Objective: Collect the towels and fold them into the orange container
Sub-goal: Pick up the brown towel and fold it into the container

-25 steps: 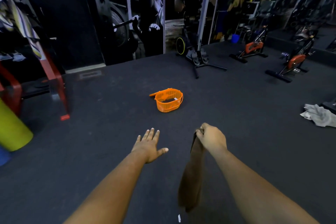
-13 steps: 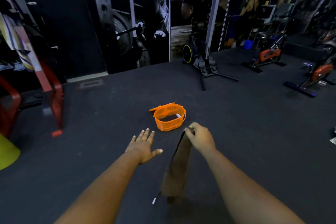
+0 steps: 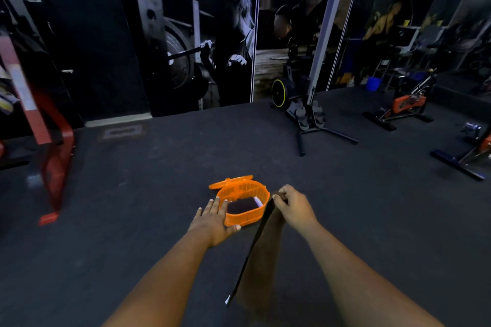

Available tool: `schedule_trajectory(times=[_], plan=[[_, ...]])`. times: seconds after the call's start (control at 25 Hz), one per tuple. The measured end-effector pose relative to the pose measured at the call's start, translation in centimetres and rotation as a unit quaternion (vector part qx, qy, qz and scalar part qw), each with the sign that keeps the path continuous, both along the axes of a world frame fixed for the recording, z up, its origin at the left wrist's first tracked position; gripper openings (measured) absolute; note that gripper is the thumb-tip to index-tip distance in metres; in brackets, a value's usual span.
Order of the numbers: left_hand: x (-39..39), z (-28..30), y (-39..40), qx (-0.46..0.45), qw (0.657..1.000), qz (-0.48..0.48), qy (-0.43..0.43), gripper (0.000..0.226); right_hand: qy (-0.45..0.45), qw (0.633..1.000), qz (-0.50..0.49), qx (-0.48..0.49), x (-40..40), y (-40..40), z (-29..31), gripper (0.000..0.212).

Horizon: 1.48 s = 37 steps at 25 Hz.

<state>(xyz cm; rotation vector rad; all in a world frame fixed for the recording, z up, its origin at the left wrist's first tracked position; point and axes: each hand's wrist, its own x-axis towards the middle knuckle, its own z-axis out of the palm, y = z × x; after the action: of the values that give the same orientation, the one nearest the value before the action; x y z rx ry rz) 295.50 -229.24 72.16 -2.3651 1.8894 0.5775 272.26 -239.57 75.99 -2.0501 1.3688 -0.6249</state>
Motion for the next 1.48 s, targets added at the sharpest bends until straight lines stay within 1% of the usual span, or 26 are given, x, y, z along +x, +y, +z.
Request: schedule_trajectory(times=[0.08,0.16,0.28,0.44,0.52,0.6,0.68,0.72,0.8,0.84,0.92,1.0,1.04,1.08,1.12,1.16,1.2,1.24,1.28,1.32,1.36,1.4,1.44,1.48], plan=[[1.4,-0.2,-4.0,0.005,1.000,-0.011,-0.002,0.095,-0.005,1.000,0.005,0.018,0.9,-4.0,0.0,0.012],[3.1,0.0,-8.7,0.004,1.000,-0.019,-0.012,0.094,-0.031,0.999,0.017,0.029,2.0,-8.3,-0.1,0.010],[4.5,0.6,-14.6,-0.010,1.000,-0.008,0.006,0.092,-0.077,0.995,0.043,0.045,3.5,-13.7,-0.3,0.008],[4.2,0.8,-20.9,-0.038,0.999,-0.014,0.029,0.087,-0.149,0.983,0.070,0.075,5.3,-19.9,-0.6,0.016],[3.5,0.6,-24.1,-0.061,0.996,-0.007,0.066,0.084,-0.170,0.979,0.086,0.077,6.2,-23.8,-0.9,0.023],[2.4,0.5,-26.9,-0.089,0.986,0.006,0.140,0.078,-0.169,0.975,0.115,0.082,6.9,-27.7,-1.6,0.031],[0.9,0.8,-29.3,-0.125,0.964,0.026,0.233,0.062,-0.153,0.973,0.155,0.074,7.4,-31.0,-2.1,0.042],[0.2,1.0,-30.4,-0.150,0.951,0.041,0.266,0.050,-0.144,0.972,0.173,0.069,7.6,-32.3,-2.2,0.046],[-0.8,0.9,-32.9,-0.195,0.931,0.083,0.298,0.019,-0.134,0.964,0.217,0.074,7.6,-35.3,-2.6,0.049],[-1.1,0.8,-34.0,-0.207,0.922,0.109,0.308,0.013,-0.135,0.960,0.234,0.080,7.7,-36.6,-2.7,0.048],[-1.5,0.8,-35.4,-0.229,0.900,0.156,0.335,0.020,-0.154,0.952,0.245,0.095,7.9,-38.4,-2.8,0.045],[-1.7,1.3,-36.3,-0.244,0.866,0.204,0.387,0.018,-0.161,0.947,0.255,0.115,7.7,-39.7,-2.9,0.039],[-1.7,2.0,-36.6,-0.248,0.847,0.233,0.409,0.017,-0.133,0.943,0.283,0.113,7.3,-40.2,-2.8,0.037],[-1.8,2.6,-37.0,-0.263,0.820,0.269,0.431,0.019,-0.075,0.940,0.320,0.093,6.7,-40.6,-3.1,0.038],[-1.8,3.3,-37.4,-0.285,0.788,0.306,0.453,0.022,0.004,0.935,0.350,0.058,6.1,-40.9,-3.8,0.040],[-1.5,3.8,-37.8,-0.305,0.756,0.339,0.469,0.023,0.064,0.930,0.362,0.022,5.7,-41.2,-4.3,0.043],[-1.0,4.2,-38.0,-0.315,0.736,0.360,0.480,0.022,0.083,0.932,0.352,-0.004,5.4,-41.6,-4.9,0.044],[-0.5,4.6,-37.8,-0.314,0.734,0.357,0.485,0.020,0.060,0.944,0.323,-0.007,5.3,-42.0,-5.4,0.044],[0.0,4.8,-37.6,-0.297,0.755,0.333,0.481,0.020,0.009,0.959,0.285,0.005,5.5,-42.3,-5.7,0.042],[0.5,4.8,-37.2,-0.268,0.789,0.293,0.469,0.022,-0.049,0.967,0.250,0.022,5.8,-42.5,-5.4,0.038],[0.9,4.8,-37.0,-0.247,0.816,0.256,0.456,0.023,-0.101,0.967,0.232,0.041,6.3,-42.8,-4.8,0.033],[1.3,4.9,-37.0,-0.253,0.822,0.241,0.449,0.023,-0.136,0.963,0.227,0.056,6.7,-43.0,-3.9,0.030],[1.7,5.2,-37.1,-0.288,0.804,0.254,0.453,0.021,-0.155,0.961,0.220,0.060,7.2,-43.0,-3.1,0.030],[2.1,5.7,-37.3,-0.338,0.765,0.282,0.469,0.018,-0.157,0.963,0.214,0.049,7.6,-42.7,-2.3,0.030]])
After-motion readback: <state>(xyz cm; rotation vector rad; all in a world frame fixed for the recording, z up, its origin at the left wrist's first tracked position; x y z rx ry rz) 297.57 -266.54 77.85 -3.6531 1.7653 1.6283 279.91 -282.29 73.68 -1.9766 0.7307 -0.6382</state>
